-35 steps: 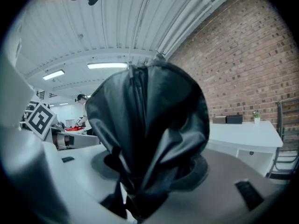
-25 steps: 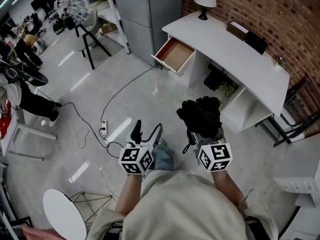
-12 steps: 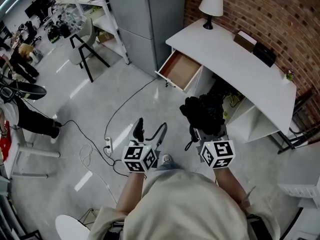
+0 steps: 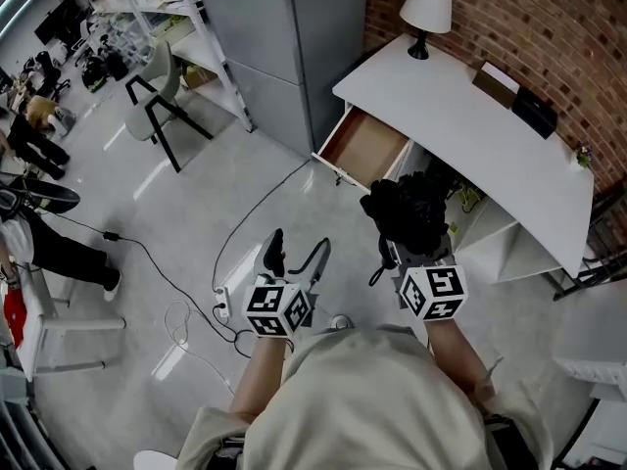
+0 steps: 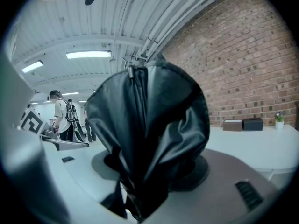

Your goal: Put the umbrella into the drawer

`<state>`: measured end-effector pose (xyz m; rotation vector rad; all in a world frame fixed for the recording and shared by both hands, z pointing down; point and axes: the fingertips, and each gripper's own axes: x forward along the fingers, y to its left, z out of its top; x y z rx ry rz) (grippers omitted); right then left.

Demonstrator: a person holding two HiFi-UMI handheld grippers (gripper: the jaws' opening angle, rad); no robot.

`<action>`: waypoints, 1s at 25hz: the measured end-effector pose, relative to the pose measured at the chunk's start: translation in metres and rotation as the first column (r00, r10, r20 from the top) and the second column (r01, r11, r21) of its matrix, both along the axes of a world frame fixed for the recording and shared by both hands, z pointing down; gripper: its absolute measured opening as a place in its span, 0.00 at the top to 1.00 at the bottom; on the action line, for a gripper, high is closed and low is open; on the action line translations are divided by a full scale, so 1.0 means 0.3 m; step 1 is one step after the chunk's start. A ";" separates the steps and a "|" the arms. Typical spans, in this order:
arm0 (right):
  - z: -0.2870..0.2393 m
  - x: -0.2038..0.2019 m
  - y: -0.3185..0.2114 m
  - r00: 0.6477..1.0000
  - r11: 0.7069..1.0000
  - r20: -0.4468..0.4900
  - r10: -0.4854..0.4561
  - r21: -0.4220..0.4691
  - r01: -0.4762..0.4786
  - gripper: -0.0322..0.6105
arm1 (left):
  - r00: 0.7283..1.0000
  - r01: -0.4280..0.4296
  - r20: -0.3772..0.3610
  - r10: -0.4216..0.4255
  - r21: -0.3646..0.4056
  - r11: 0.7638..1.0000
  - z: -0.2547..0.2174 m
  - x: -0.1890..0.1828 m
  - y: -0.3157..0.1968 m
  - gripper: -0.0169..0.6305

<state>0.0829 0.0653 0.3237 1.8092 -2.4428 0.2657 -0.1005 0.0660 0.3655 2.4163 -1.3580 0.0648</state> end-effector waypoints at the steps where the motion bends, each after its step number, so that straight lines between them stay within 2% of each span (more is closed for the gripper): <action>1: 0.005 0.000 -0.028 1.000 1.000 0.000 0.006 -0.004 -0.006 0.57 | 1.000 -0.001 0.000 0.001 -0.005 1.000 0.007 -0.007 -0.024 0.34; 8: 0.073 0.037 -0.202 0.999 0.998 -0.013 0.033 -0.056 -0.034 0.57 | 0.999 0.033 -0.011 -0.034 -0.075 0.997 0.086 -0.040 -0.143 0.34; 13: 0.158 0.077 -0.395 0.999 0.996 -0.030 0.034 -0.083 -0.036 0.57 | 0.999 0.052 -0.007 -0.053 -0.115 0.992 0.157 -0.038 -0.272 0.34; 25: 0.453 0.085 -0.911 0.992 0.973 -0.087 -0.093 -0.220 0.072 0.57 | 0.995 0.096 0.007 -0.097 -0.193 0.977 0.278 0.025 -0.692 0.34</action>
